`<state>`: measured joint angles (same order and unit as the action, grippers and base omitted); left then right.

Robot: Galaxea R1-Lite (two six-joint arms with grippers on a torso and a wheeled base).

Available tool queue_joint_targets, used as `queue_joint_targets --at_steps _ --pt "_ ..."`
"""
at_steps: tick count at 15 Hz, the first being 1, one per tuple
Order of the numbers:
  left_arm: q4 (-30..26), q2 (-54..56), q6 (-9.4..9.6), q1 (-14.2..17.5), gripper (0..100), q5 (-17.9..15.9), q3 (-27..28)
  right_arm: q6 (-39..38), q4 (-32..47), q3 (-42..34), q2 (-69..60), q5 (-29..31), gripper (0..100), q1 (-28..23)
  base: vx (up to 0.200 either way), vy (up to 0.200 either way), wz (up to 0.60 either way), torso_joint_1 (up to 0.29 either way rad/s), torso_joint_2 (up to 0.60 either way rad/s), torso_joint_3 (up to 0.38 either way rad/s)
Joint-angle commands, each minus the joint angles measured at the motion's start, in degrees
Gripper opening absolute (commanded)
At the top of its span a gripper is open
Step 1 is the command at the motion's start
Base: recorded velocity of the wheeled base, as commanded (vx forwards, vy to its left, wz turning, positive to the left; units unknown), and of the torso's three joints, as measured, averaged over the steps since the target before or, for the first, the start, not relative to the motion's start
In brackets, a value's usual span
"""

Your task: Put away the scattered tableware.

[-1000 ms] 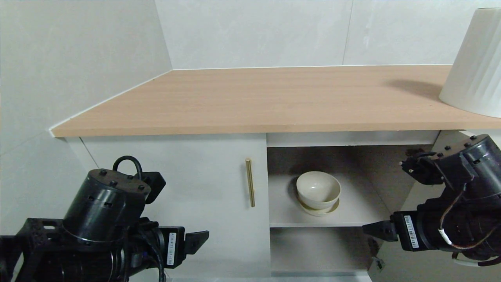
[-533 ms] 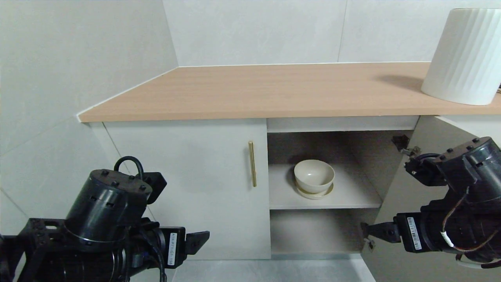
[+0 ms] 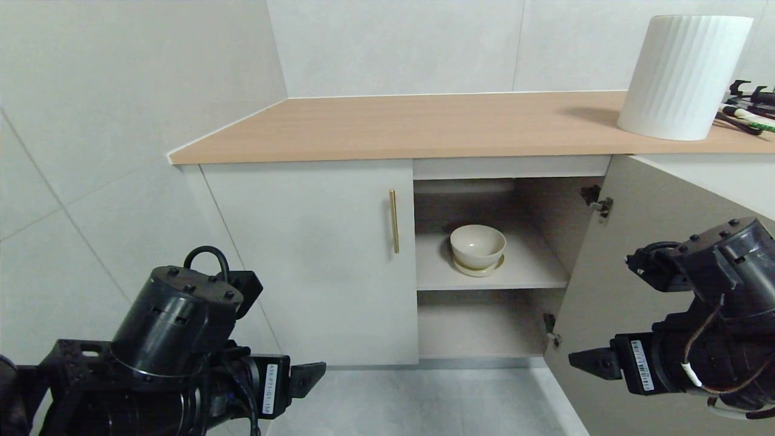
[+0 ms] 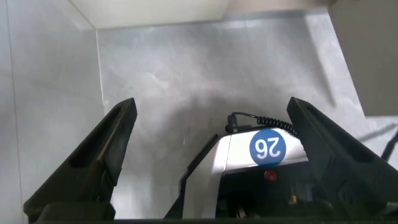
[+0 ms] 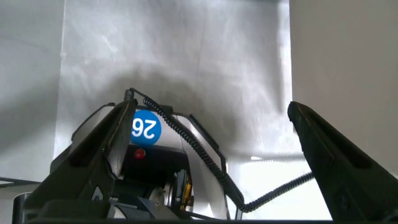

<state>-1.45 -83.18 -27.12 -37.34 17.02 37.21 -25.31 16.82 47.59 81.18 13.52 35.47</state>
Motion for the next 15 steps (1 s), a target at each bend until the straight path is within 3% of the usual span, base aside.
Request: queue_joint_targets --at_steps 1,10,15 --pt "-0.04 -0.32 -0.03 -0.01 100 -0.06 -0.12 0.0 -0.04 -0.04 0.12 0.02 100 0.03 0.0 0.0 0.0 0.0 0.0 0.0" --pt "0.13 -0.58 0.05 -0.01 100 0.38 -0.29 0.08 0.05 -0.22 0.03 0.19 100 0.03 0.0 0.0 0.0 0.0 0.0 0.0" --pt "0.13 -1.73 0.05 -0.01 100 2.05 -0.38 5.18 2.34 -2.24 -3.31 -0.42 100 0.3 0.0 -0.2 0.0 0.004 0.0 0.0"
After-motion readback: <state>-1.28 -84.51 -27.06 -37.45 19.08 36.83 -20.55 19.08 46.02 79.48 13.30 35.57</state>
